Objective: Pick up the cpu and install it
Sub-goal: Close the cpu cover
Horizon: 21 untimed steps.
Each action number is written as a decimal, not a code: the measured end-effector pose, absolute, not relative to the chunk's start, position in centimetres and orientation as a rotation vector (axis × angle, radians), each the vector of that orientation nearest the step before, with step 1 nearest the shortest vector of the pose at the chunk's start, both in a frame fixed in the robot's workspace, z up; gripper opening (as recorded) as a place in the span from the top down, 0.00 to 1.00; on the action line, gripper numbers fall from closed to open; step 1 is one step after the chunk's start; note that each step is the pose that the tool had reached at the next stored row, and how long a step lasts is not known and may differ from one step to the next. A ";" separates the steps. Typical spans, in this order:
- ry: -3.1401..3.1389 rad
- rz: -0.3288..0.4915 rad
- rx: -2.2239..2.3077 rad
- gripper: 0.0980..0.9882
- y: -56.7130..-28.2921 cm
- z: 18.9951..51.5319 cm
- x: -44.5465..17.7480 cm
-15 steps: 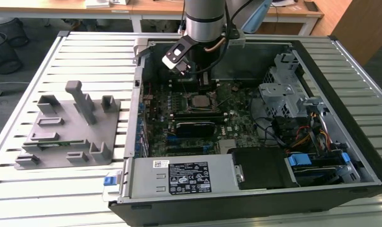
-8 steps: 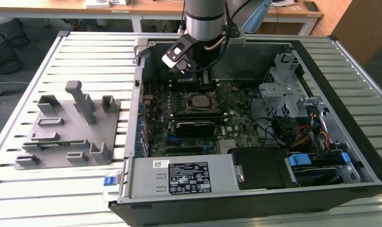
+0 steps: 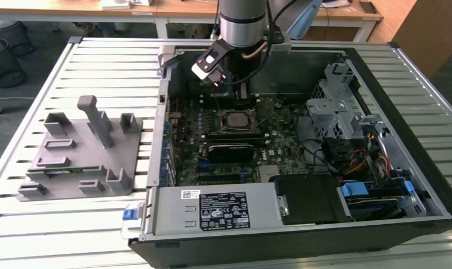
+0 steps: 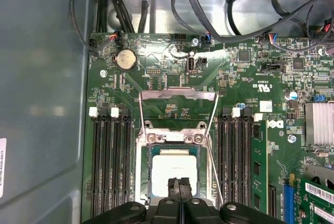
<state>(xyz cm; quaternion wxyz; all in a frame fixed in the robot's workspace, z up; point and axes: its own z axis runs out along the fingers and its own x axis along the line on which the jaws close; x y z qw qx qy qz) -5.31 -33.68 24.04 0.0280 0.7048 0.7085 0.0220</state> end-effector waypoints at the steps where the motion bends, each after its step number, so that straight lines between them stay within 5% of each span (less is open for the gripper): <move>1: 2.187 0.068 2.176 0.99 -33.7 24.1 -5.3; 21: 2.187 0.068 2.176 0.99 -33.7 24.5 -5.3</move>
